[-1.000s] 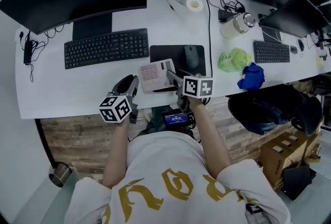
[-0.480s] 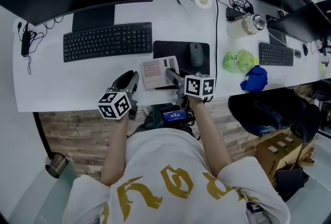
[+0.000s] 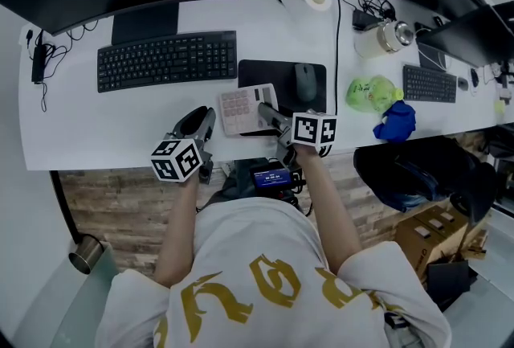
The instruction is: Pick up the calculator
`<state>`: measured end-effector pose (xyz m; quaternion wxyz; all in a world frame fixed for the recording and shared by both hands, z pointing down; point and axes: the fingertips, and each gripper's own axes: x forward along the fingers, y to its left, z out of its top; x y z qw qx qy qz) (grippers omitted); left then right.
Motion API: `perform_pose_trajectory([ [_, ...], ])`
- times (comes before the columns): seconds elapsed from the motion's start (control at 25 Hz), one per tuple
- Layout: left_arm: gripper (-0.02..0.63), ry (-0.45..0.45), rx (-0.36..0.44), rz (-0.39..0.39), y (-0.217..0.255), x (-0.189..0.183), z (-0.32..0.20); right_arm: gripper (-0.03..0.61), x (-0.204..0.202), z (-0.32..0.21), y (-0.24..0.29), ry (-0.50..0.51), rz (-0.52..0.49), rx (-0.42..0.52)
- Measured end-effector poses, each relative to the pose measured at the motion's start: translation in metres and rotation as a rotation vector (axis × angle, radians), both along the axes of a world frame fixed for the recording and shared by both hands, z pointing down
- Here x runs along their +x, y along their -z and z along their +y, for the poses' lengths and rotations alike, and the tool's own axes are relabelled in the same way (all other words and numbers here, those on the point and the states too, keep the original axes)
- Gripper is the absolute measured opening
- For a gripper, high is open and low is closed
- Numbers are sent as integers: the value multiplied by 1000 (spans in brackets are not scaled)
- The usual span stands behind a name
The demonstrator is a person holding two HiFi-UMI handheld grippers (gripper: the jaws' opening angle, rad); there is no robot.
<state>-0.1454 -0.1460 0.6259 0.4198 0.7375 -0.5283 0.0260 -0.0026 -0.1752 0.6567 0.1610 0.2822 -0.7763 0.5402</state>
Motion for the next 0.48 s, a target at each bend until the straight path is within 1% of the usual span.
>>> perform_pose_trajectory([
  [0.24,74,-17,1,-5,0,4,2,115,5,-3,1,-54,-46,-33],
  [0.4,74,-14,-1,-7,-1,3,4,107,8,-6,4,-128,-121,-78],
  [0.48,74,-14,-1,-9,-1,3,5,106,11,-5,5,-165,-140,-96],
])
